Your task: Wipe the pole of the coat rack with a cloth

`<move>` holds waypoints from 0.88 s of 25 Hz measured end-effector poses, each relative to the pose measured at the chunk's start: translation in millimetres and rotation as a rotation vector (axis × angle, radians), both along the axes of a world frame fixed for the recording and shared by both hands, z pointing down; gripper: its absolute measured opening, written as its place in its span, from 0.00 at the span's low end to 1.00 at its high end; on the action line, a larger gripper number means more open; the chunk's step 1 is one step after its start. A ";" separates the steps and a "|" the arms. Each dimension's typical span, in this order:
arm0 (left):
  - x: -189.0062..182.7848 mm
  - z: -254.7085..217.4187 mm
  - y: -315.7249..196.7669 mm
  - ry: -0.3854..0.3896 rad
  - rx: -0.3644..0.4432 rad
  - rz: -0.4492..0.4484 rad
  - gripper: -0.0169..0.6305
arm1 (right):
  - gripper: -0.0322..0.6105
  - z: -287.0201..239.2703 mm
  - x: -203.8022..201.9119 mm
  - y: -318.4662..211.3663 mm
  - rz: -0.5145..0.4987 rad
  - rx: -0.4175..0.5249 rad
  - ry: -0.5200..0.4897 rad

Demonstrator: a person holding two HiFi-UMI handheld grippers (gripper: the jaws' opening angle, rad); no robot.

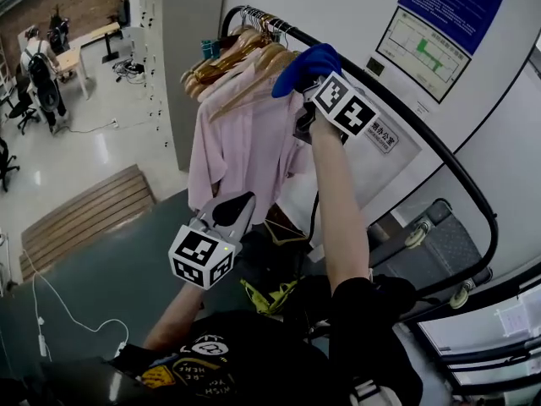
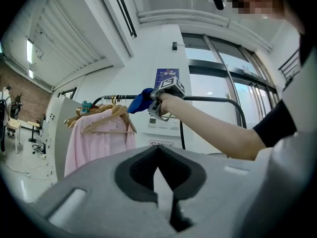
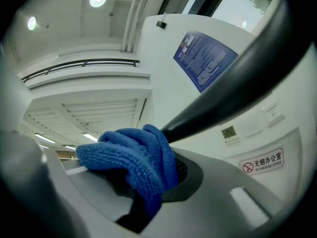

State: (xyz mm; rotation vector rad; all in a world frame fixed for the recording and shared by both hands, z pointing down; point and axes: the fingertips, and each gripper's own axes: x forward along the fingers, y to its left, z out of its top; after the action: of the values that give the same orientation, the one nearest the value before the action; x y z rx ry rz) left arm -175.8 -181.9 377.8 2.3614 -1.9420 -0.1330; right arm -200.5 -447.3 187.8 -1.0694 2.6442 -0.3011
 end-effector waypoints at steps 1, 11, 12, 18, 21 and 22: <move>2.1 0.0 -1.3 -0.001 0.000 0.013 0.02 | 0.12 3.8 11.5 -1.1 0.009 -0.008 -0.010; 76.5 -4.1 -32.7 -0.008 -0.004 0.284 0.02 | 0.13 14.4 209.9 49.2 0.207 0.044 -0.073; 88.3 -3.1 -36.8 -0.006 -0.004 0.317 0.02 | 0.12 14.8 241.4 54.0 0.252 0.052 -0.087; 161.8 -0.5 -44.4 0.009 -0.008 0.495 0.02 | 0.12 0.9 415.5 99.2 0.513 0.110 -0.138; 187.3 -0.6 -41.6 0.008 -0.008 0.544 0.02 | 0.12 6.5 434.8 124.5 0.491 0.119 -0.118; 193.2 -0.2 -40.2 0.001 -0.007 0.550 0.02 | 0.12 13.3 432.9 133.6 0.473 0.127 -0.093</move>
State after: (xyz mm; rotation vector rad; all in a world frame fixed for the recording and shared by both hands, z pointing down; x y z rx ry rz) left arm 17.4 -222.1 377.6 2.7770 -1.2186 -0.0880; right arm 232.4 -313.7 201.1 -1.5426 2.2072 -0.0787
